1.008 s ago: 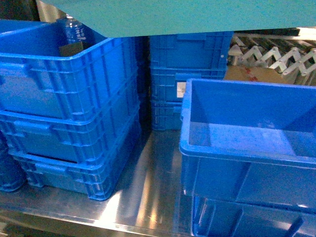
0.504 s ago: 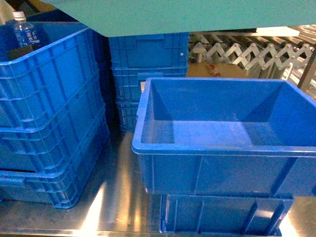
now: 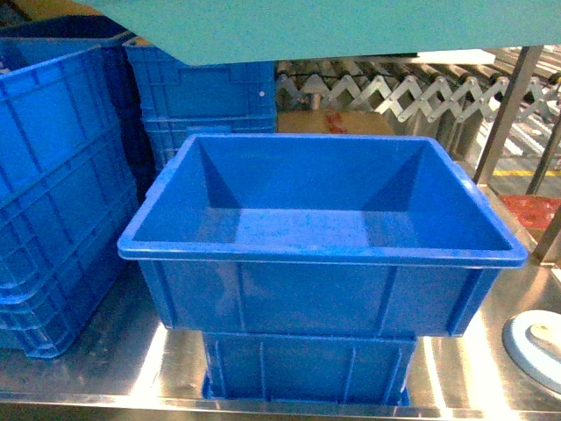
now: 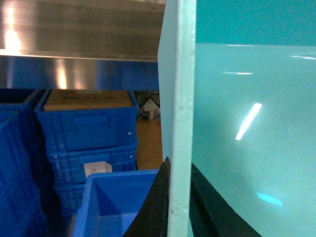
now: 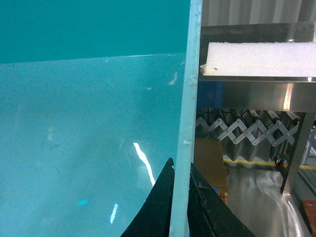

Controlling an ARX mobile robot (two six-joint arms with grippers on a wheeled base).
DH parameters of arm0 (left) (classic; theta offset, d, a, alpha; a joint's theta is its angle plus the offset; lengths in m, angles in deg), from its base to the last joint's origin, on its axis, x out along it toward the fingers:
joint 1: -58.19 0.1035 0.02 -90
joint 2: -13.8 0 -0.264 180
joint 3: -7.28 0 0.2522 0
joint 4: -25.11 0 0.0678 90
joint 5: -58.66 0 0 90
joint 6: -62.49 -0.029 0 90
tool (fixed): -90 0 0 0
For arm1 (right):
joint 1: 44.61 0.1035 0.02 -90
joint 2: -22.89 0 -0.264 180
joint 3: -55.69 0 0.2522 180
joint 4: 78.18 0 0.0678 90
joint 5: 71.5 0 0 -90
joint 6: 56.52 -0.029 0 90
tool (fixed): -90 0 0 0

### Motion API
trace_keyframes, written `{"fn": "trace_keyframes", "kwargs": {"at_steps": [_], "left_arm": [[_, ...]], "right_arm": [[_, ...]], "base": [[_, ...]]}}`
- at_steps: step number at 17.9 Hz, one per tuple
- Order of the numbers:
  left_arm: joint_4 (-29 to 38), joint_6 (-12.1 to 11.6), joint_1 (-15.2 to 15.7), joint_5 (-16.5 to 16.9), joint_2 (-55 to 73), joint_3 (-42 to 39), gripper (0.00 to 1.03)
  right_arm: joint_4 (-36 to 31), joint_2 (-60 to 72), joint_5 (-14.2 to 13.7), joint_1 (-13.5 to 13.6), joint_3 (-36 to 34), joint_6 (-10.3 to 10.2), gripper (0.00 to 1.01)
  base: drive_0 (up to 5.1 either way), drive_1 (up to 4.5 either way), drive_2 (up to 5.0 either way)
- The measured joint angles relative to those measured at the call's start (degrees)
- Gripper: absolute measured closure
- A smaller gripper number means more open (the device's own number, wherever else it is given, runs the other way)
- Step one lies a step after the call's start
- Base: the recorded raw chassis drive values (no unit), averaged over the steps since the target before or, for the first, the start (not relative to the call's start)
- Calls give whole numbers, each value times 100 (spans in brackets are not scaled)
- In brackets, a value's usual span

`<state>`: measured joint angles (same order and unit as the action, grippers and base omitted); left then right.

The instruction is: Stack blue boxes stably on right

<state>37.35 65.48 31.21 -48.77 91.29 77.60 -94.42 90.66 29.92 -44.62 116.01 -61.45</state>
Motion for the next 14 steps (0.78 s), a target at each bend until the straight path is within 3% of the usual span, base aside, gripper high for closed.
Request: {"fn": "trace_keyframes", "kwargs": {"at_steps": [5, 14], "left_arm": [[4, -2, -20, -11, 0, 0, 95], [-9, -7, -17, -13, -39, -2, 95]], "right_arm": [[0, 0, 13, -35, -9, 0, 94], [-2, -17, 17, -24, -7, -2, 94]], "base": [[0, 0, 0], [-9, 420, -437]]}}
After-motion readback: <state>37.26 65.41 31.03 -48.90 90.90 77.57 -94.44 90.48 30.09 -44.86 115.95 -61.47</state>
